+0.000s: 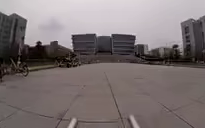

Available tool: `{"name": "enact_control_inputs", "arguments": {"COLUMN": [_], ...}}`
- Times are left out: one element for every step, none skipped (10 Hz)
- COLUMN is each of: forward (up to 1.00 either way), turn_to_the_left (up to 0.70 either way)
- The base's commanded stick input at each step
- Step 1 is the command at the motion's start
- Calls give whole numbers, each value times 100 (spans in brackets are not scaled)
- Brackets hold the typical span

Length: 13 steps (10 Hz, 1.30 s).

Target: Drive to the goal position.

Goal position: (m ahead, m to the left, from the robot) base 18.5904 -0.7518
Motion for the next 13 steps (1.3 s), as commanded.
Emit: {"name": "enact_control_inputs", "arguments": {"forward": [100,100,100,100,100,100,100,100,100,100,100,100,100], "turn_to_the_left": [-38,-23,0,0,-18,-40,-24,0,0,0,0,0,0]}}
